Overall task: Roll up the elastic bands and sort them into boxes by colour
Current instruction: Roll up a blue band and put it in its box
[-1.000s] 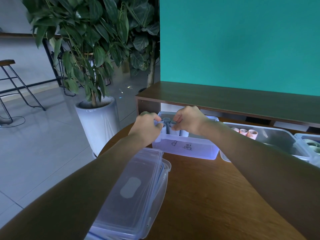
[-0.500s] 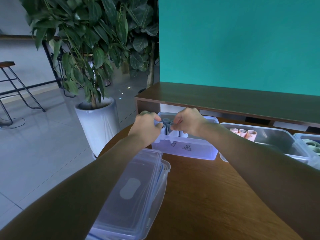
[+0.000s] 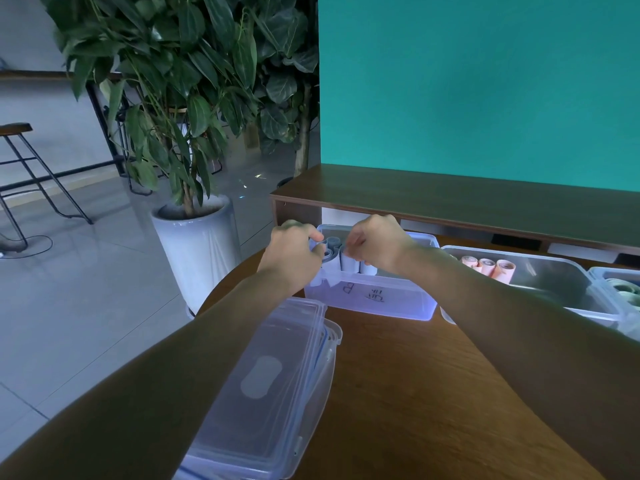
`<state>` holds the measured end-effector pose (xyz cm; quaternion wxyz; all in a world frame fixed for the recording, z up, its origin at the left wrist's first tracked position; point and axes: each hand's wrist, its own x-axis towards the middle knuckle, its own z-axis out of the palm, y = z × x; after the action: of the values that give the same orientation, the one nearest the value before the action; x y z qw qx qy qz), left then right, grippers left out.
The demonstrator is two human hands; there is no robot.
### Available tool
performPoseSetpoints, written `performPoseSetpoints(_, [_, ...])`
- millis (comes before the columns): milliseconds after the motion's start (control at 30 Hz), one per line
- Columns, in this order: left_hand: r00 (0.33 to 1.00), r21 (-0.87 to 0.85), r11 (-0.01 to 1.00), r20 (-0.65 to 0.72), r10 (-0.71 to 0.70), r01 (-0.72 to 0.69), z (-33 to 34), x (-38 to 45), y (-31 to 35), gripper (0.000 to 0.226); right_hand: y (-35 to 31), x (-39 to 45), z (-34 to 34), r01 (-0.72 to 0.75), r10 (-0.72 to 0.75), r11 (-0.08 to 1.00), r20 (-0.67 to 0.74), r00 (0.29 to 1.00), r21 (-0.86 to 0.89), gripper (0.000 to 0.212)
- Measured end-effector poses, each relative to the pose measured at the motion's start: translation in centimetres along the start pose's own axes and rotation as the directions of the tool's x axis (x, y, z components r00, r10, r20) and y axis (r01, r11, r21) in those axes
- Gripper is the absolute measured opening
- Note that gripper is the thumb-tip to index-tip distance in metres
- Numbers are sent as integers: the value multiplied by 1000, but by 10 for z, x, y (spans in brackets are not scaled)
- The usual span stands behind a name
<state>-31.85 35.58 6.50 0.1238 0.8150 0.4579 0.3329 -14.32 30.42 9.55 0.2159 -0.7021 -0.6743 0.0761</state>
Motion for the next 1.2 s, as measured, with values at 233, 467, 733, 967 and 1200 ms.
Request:
performPoseSetpoints(233, [1000, 4, 1000, -9, 1, 0, 0, 1, -1, 18, 2, 0, -3, -9, 10, 999, -23, 1000, 41, 10])
performPoseSetpoints(467, [1000, 19, 1000, -7, 7, -7, 1, 2, 1, 19, 4, -2, -5, -35, 35, 998, -9, 999, 46, 16])
performPoseSetpoints(733, [1000, 17, 1000, -2, 14, -14, 3, 1, 10, 19, 5, -10, -9, -42, 42, 998, -3, 999, 54, 17])
performPoseSetpoints(967, [1000, 34, 999, 0, 24, -24, -1, -2, 16, 19, 6, -18, -15, -23, 23, 999, -11, 1000, 28, 17])
performPoseSetpoints(1200, [1000, 73, 997, -7, 7, -6, -20, -26, 46, 18, 10, -64, -52, -16, 16, 1000, -64, 998, 8, 15])
